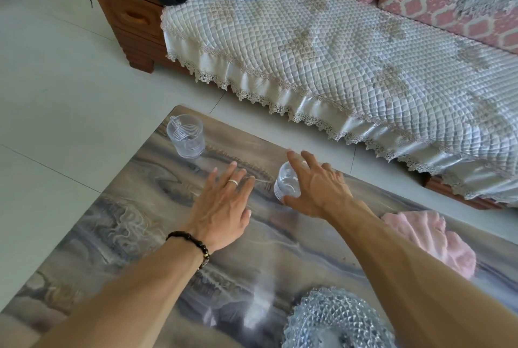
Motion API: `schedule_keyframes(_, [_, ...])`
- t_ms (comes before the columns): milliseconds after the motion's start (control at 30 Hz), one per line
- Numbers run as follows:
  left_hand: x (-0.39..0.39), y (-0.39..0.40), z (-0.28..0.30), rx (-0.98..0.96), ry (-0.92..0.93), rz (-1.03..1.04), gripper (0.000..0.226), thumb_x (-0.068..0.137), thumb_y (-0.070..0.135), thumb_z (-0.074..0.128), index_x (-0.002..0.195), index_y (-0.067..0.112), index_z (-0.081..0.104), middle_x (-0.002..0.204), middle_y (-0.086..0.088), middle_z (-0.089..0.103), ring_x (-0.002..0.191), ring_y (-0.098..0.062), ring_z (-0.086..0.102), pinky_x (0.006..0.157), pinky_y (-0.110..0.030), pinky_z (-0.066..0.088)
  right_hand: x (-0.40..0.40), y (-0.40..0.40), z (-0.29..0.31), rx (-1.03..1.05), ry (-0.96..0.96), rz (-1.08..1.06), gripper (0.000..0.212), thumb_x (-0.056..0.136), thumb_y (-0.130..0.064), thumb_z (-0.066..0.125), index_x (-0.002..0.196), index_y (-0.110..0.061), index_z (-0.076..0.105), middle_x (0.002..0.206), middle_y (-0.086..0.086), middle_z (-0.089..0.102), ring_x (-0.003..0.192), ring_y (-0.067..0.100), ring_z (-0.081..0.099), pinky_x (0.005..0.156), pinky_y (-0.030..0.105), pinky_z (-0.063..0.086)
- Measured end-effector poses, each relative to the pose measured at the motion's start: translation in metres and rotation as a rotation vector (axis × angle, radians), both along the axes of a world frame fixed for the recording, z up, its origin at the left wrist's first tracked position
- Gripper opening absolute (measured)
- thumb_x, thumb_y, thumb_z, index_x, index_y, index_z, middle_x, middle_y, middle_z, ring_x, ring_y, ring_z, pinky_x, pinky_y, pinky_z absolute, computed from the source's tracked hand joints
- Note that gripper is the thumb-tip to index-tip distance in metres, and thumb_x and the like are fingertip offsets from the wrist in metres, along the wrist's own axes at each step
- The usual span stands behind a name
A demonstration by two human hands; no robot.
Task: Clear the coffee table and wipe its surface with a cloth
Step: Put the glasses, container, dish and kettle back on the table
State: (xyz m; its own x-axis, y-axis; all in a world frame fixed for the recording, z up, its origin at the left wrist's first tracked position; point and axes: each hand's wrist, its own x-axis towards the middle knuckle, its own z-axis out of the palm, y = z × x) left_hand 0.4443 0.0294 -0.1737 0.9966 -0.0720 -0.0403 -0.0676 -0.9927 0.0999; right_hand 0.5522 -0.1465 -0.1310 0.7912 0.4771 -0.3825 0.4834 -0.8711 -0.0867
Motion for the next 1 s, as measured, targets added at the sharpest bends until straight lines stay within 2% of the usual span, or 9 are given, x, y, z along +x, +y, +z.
schedule_keyframes(167, [-0.011, -0.04, 0.035, -0.029, -0.041, -0.021, 0.063, 0.079, 0.039, 0.068, 0.131, 0.009, 0.05, 0.133, -0.015, 0.055, 0.132, -0.033, 0.042, 0.104, -0.054, 0.038, -0.024, -0.047, 0.052, 0.055, -0.196, 0.02, 0.077, 0.095, -0.045, 0.051, 0.154, -0.023, 0.007, 0.161, 0.005, 0.014, 0.139, 0.03, 0.03, 0.108, 0.045, 0.033])
schedule_keyframes(267, [-0.013, -0.083, 0.063, -0.05, -0.094, -0.062, 0.057, 0.085, 0.042, 0.057, 0.131, 0.01, 0.049, 0.133, -0.013, 0.055, 0.132, -0.032, 0.042, 0.106, -0.052, 0.038, -0.04, -0.094, 0.085, 0.052, -0.283, 0.004, 0.073, 0.095, -0.045, 0.051, 0.154, -0.022, 0.013, 0.161, 0.008, 0.016, 0.142, 0.03, 0.027, 0.111, 0.047, 0.032])
schedule_keyframes(400, [-0.013, -0.17, 0.112, -0.051, -0.113, -0.12, 0.062, 0.091, 0.05, 0.032, 0.136, 0.01, 0.046, 0.135, -0.011, 0.054, 0.135, -0.031, 0.039, 0.107, -0.053, 0.037, -0.065, -0.185, 0.139, 0.067, -0.436, -0.074, 0.069, 0.087, -0.039, 0.064, 0.146, -0.015, 0.038, 0.151, 0.014, 0.04, 0.133, 0.037, 0.043, 0.103, 0.053, 0.04])
schedule_keyframes(467, [-0.017, -0.219, 0.135, -0.061, -0.113, -0.156, 0.064, 0.093, 0.051, 0.026, 0.14, 0.011, 0.041, 0.14, -0.01, 0.049, 0.141, -0.03, 0.029, 0.111, -0.052, 0.03, -0.08, -0.237, 0.163, 0.086, -0.494, -0.142, 0.068, 0.081, -0.037, 0.072, 0.139, -0.013, 0.047, 0.144, 0.017, 0.048, 0.127, 0.041, 0.049, 0.098, 0.057, 0.044])
schedule_keyframes(567, [-0.028, -0.298, 0.172, -0.098, -0.106, -0.201, 0.068, 0.094, 0.052, 0.014, 0.147, 0.012, 0.029, 0.152, -0.009, 0.034, 0.146, -0.027, 0.013, 0.116, -0.051, 0.018, -0.107, -0.315, 0.2, 0.091, -0.55, -0.193, 0.067, 0.085, -0.039, 0.067, 0.143, -0.015, 0.042, 0.149, 0.016, 0.043, 0.134, 0.042, 0.043, 0.103, 0.059, 0.041])
schedule_keyframes(700, [-0.047, -0.423, 0.221, -0.1, -0.087, -0.273, 0.083, 0.081, 0.054, -0.009, 0.151, 0.016, 0.014, 0.157, -0.005, 0.021, 0.147, -0.024, 0.001, 0.118, -0.049, 0.006, -0.145, -0.443, 0.247, 0.06, -0.575, -0.268, 0.066, 0.095, -0.041, 0.053, 0.152, -0.017, 0.03, 0.159, 0.012, 0.027, 0.144, 0.038, 0.028, 0.114, 0.056, 0.027])
schedule_keyframes(833, [-0.057, -0.518, 0.238, -0.137, -0.078, -0.324, 0.079, 0.085, 0.055, -0.001, 0.151, 0.015, 0.016, 0.156, -0.006, 0.023, 0.147, -0.025, 0.0, 0.116, -0.049, 0.003, -0.162, -0.539, 0.273, 0.031, -0.554, -0.346, 0.068, 0.098, -0.044, 0.045, 0.155, -0.018, 0.021, 0.162, 0.011, 0.02, 0.147, 0.034, 0.021, 0.117, 0.051, 0.022])
schedule_keyframes(933, [-0.053, -0.578, 0.242, -0.123, -0.038, -0.377, 0.078, 0.086, 0.056, 0.001, 0.15, 0.015, 0.014, 0.156, -0.006, 0.023, 0.147, -0.026, 0.0, 0.117, -0.05, 0.006, -0.165, -0.599, 0.284, 0.02, -0.542, -0.409, 0.069, 0.096, -0.045, 0.046, 0.155, -0.018, 0.02, 0.161, 0.01, 0.021, 0.146, 0.032, 0.022, 0.115, 0.05, 0.026])
schedule_keyframes(1000, [-0.047, -0.617, 0.234, -0.112, -0.007, -0.413, 0.069, 0.094, 0.055, 0.013, 0.15, 0.015, 0.013, 0.156, -0.005, 0.022, 0.147, -0.026, 0.0, 0.117, -0.05, 0.007, -0.169, -0.64, 0.281, -0.001, -0.528, -0.461, 0.07, 0.096, -0.045, 0.047, 0.154, -0.019, 0.019, 0.161, 0.009, 0.022, 0.145, 0.03, 0.024, 0.114, 0.048, 0.027])
